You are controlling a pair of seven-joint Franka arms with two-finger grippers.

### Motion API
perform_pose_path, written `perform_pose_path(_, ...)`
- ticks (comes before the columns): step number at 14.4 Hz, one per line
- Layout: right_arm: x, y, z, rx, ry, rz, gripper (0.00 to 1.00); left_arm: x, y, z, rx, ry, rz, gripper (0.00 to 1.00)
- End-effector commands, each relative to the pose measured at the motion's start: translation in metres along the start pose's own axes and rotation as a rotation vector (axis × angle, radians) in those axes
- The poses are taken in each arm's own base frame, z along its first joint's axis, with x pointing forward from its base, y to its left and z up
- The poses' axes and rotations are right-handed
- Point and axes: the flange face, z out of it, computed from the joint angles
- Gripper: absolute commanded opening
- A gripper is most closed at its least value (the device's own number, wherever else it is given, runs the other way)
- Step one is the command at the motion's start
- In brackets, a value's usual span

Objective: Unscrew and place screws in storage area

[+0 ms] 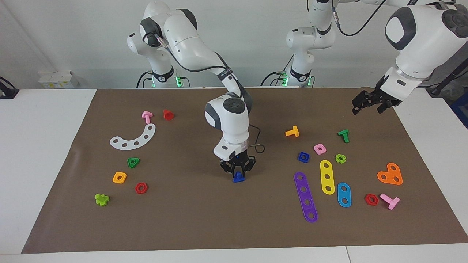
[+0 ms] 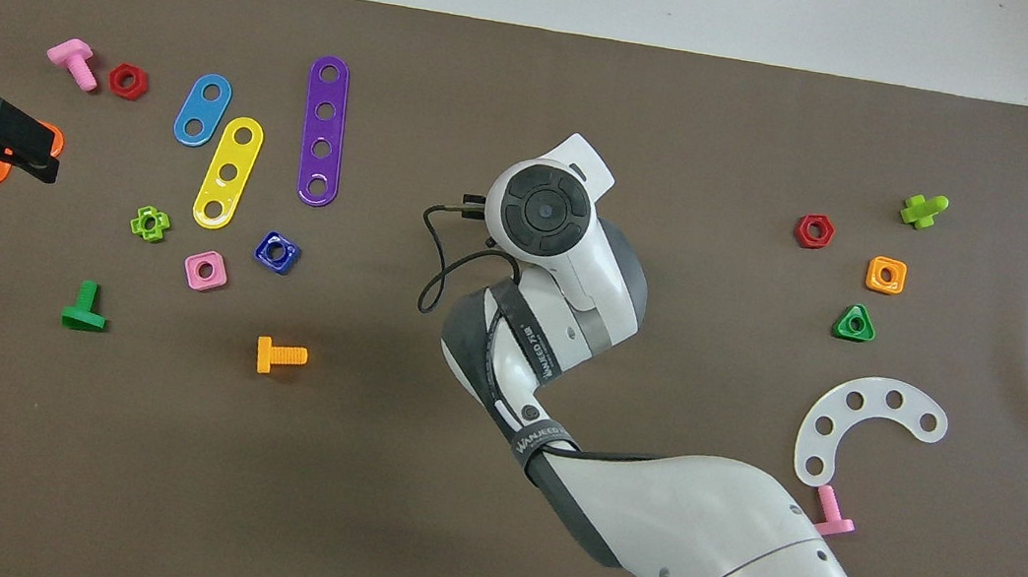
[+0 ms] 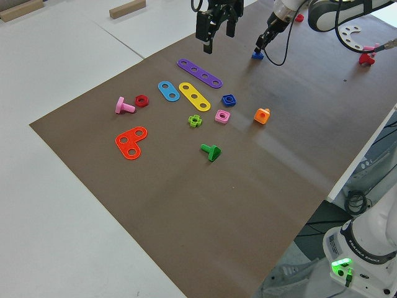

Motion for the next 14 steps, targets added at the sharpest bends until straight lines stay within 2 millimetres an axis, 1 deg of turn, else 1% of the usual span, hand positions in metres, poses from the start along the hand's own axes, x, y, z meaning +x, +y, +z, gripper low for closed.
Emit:
perform_pose_path(1,0.002,0.003,-0.003,0.028,0.021,-0.017,0.00,-0.011,0.001,-0.005,0.015,-0.005,0.015,1.00)
perform_pose_path(2,0.007,0.006,-0.005,0.028,0.029,-0.013,0.00,-0.011,0.001,-0.006,0.015,-0.002,0.016,1.00)
perform_pose_path(3,0.014,0.015,-0.007,0.025,0.030,0.003,0.00,-0.011,0.002,-0.006,0.015,0.000,0.021,1.00)
perform_pose_path(5,0.020,0.015,-0.016,0.026,0.032,0.023,0.00,-0.011,0.002,-0.006,0.015,0.000,0.023,1.00)
perform_pose_path(6,0.025,0.018,-0.031,0.031,0.038,0.032,0.00,-0.011,0.003,-0.006,0.015,0.000,0.026,1.00)
perform_pose_path(7,0.037,0.036,-0.051,0.026,0.047,0.056,0.00,-0.011,0.003,-0.006,0.017,0.003,0.027,1.00)
perform_pose_path(8,0.045,0.059,-0.072,0.014,0.035,0.081,0.00,-0.010,0.003,-0.007,0.017,0.010,0.027,1.00)
perform_pose_path(9,0.049,0.080,-0.097,0.000,0.021,0.099,0.00,-0.009,0.004,-0.008,0.017,0.018,0.029,1.00)
perform_pose_path(10,0.050,0.109,-0.118,-0.013,0.007,0.095,0.00,-0.008,0.004,-0.008,0.017,0.024,0.029,1.00)
perform_pose_path(11,0.046,0.137,-0.133,-0.020,0.001,0.093,0.00,-0.008,0.004,-0.007,0.020,0.028,0.033,1.00)
perform_pose_path(13,0.033,0.198,-0.155,-0.008,-0.026,0.110,0.00,-0.007,0.002,-0.007,0.043,0.031,0.043,1.00)
perform_pose_path(14,0.021,0.224,-0.158,0.002,-0.055,0.094,0.00,-0.007,0.003,-0.007,0.045,0.033,0.047,1.00)
